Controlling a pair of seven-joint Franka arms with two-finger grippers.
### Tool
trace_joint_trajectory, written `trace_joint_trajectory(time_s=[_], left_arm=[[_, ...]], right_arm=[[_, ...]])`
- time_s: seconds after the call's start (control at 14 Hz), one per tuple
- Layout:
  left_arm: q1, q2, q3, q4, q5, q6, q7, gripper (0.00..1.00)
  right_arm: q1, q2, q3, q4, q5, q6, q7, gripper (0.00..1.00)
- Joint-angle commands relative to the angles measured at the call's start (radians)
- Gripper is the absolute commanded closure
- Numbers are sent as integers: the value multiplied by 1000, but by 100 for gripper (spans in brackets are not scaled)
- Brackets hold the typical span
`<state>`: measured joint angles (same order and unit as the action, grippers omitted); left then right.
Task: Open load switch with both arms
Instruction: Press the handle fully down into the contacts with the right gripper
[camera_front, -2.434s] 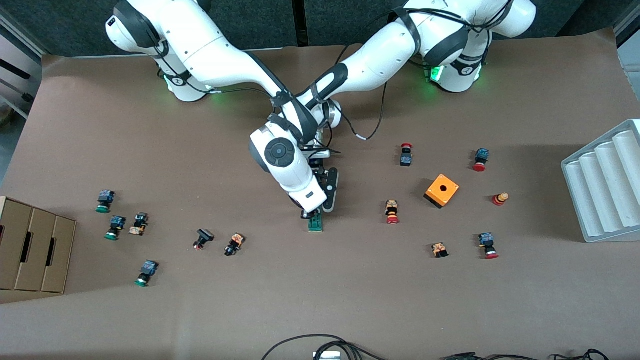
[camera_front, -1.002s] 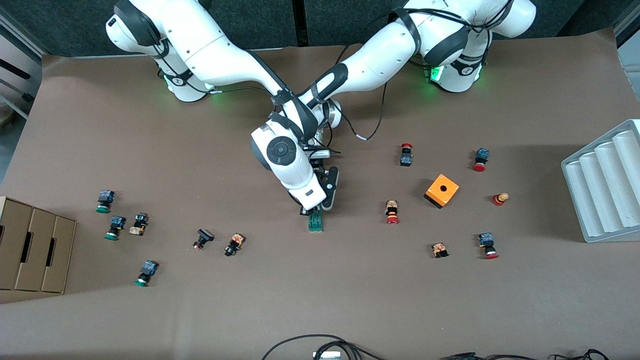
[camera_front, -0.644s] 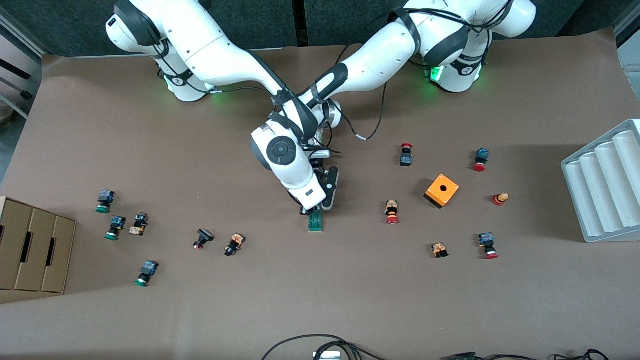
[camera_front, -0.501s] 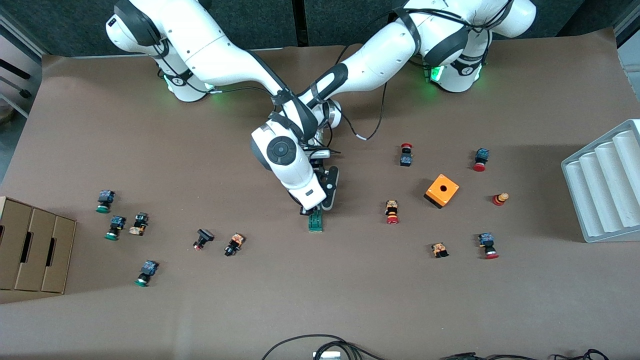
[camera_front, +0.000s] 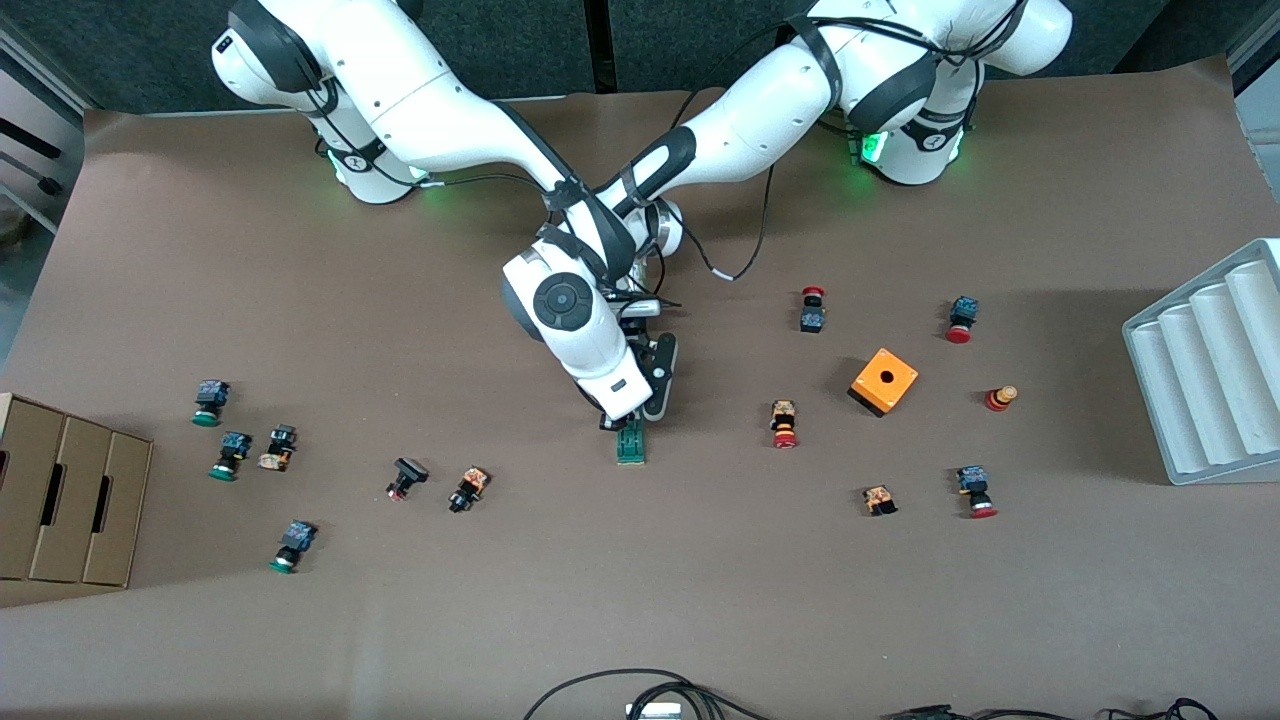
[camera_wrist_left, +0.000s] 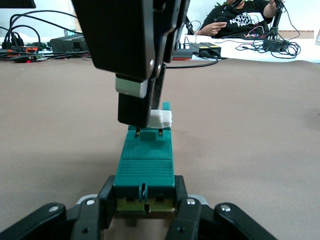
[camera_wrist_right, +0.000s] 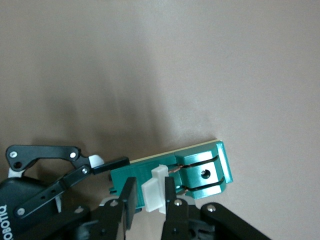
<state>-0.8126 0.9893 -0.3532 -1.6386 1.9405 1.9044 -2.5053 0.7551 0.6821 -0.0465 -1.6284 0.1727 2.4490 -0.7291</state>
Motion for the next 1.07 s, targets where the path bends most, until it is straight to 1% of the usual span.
trace_joint_trajectory(time_s=[0.0,1.0], left_arm=[[-8,28,6,8,-2,4,-26,67],[-8,28,6,8,-2,4,-26,67]], right_arm=[[10,-4,-4,-27,-18,18,25,71],[10,19,-4,-27,-18,42,25,71]])
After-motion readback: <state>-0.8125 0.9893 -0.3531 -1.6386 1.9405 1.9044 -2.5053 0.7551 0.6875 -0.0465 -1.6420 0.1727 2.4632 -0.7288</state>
